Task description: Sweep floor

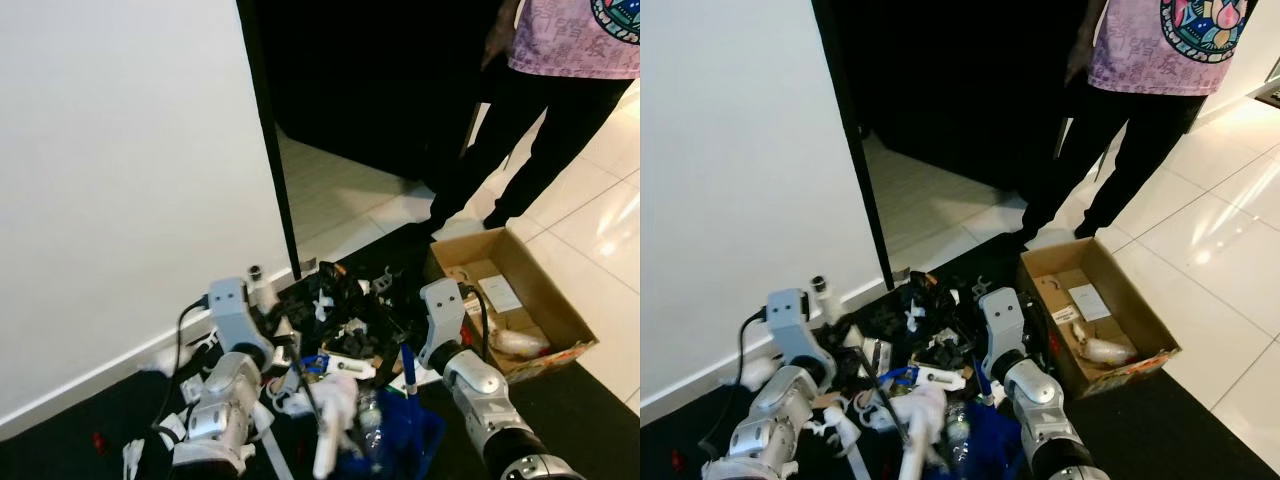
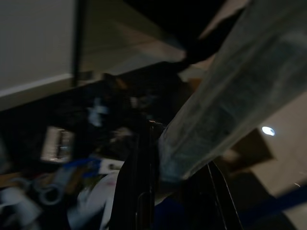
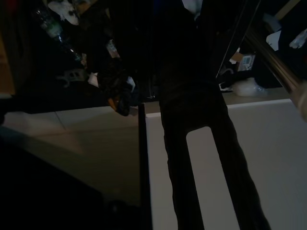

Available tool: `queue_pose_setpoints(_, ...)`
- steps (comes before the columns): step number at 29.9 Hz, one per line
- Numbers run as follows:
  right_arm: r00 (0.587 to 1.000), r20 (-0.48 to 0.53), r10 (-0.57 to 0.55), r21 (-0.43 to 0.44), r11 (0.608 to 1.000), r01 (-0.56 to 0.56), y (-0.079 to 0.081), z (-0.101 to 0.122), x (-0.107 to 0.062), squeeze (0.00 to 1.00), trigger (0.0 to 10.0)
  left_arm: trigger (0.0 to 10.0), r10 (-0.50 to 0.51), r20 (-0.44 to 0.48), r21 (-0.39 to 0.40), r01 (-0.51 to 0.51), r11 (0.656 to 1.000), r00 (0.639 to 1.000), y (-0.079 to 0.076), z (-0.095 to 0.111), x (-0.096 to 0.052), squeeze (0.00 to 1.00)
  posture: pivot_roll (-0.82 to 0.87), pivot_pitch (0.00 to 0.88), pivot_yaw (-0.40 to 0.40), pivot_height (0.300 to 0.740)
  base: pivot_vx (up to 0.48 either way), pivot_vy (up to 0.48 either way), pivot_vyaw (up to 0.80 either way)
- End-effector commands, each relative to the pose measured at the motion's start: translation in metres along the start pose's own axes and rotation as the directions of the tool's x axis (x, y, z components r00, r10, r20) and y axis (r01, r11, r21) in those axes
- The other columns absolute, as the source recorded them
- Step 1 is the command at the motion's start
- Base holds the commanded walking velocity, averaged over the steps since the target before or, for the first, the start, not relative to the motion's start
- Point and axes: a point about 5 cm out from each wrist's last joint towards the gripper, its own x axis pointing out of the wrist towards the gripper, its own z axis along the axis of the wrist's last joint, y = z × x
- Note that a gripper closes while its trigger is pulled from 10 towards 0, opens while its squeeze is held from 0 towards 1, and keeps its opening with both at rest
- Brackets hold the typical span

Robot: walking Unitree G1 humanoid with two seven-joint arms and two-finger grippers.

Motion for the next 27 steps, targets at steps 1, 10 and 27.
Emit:
queue_pose_setpoints(1, 0.996, -0.056, 0.065, 0.1, 0.993, -0.059, 0.021, -0.019, -0.003, 0.0, 10.0, 10.0, -0.141, -0.005, -0.118, 0.14, 0.983, 0.99, -0.023, -0.009, 0.0, 0.0, 0.1, 0.249, 0.082, 0.74, 0.0, 0.0, 0.0)
queue_pose_setpoints(10, 0.996, -0.081, 0.045, 0.052, 0.998, -0.041, 0.01, -0.024, -0.012, 0.0, 10.0, 10.0, -0.259, -0.117, 0.204, 0.279, 0.938, 0.959, -0.009, 0.007, -0.04, 0.0, 0.12, 0.245, 0.093, 0.74, 0.0, 0.0, 0.0)
queue_pose_setpoints(27, 0.998, -0.055, -0.015, 0.016, 1.0, 0.016, -0.002, -0.019, -0.014, 0.0, 10.0, 10.0, -0.368, -0.069, 0.42, 0.362, 0.832, 0.927, -0.022, 0.085, -0.078, 0.0, 0.13, 0.249, 0.098, 0.74, 0.0, 0.0, 0.0)
